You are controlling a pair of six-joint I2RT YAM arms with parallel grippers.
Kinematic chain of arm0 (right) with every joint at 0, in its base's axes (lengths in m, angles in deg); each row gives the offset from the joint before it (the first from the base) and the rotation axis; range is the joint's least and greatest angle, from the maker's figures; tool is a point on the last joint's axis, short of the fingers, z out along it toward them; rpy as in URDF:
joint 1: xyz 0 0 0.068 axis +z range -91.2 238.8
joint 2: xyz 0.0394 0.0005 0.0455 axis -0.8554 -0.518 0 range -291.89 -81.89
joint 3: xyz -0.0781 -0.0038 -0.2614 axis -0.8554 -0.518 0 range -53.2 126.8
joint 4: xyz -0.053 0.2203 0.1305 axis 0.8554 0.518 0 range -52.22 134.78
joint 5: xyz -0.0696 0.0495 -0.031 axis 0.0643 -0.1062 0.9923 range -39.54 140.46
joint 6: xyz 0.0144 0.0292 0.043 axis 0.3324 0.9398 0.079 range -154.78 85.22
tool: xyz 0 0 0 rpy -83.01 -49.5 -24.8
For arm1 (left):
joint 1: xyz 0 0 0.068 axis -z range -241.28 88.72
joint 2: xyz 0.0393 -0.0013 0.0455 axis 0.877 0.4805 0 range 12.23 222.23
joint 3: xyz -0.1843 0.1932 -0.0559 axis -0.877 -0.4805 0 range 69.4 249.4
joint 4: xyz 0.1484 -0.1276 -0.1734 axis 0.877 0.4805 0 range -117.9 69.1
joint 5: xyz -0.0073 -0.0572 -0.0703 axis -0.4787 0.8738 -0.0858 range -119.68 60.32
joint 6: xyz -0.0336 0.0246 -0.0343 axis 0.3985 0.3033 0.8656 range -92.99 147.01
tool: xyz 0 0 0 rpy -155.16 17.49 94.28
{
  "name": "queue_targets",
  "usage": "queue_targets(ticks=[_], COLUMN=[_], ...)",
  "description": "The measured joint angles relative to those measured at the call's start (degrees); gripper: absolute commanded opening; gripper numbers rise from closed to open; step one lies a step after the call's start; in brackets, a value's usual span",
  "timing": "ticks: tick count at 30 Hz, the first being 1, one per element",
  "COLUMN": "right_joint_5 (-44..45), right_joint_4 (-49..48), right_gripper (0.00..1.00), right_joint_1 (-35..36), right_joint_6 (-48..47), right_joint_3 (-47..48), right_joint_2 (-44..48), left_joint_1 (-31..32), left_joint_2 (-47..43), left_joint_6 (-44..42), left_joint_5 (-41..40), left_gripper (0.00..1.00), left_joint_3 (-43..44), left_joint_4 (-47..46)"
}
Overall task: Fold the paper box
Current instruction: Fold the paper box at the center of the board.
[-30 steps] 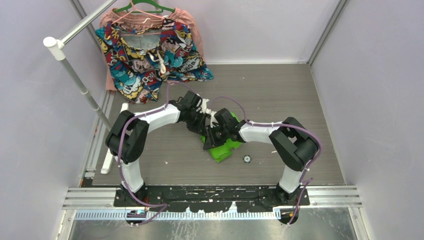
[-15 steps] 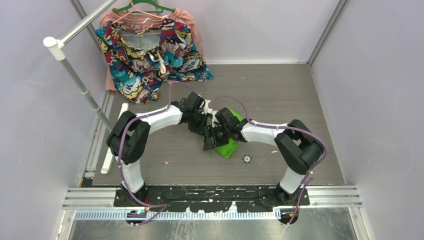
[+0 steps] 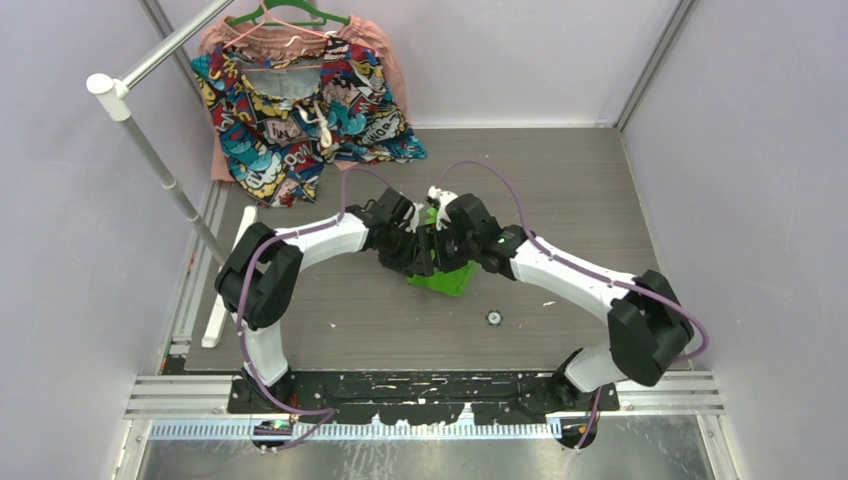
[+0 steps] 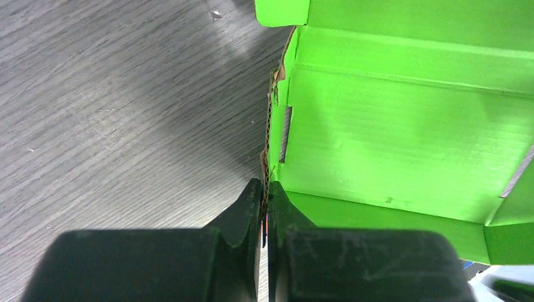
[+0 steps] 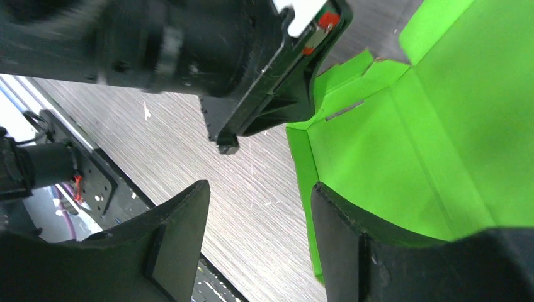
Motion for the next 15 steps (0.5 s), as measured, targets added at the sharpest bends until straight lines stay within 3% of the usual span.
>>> queue_targets(ticks=[6,15], right_joint_5=[5.0,16.9], right_joint_4=[4.7,12.5], right_gripper=[0.67,0.59], right_joint_1=[-0.8,-1.8], right_joint_6=[1.2,5.4], right_joint_3=[3.0,2.6], right_joint_2=[5.9,12.6], left_joint_1=[0.3,1.1], left_joint_2=[0.0,-1.5], left_joint_6=[0.7,1.1], left_joint_5=[-1.3,-7.7], left_gripper=[0.0,0.0], left_joint_3=[0.0,1.2], left_joint_4=[0.6,7.3])
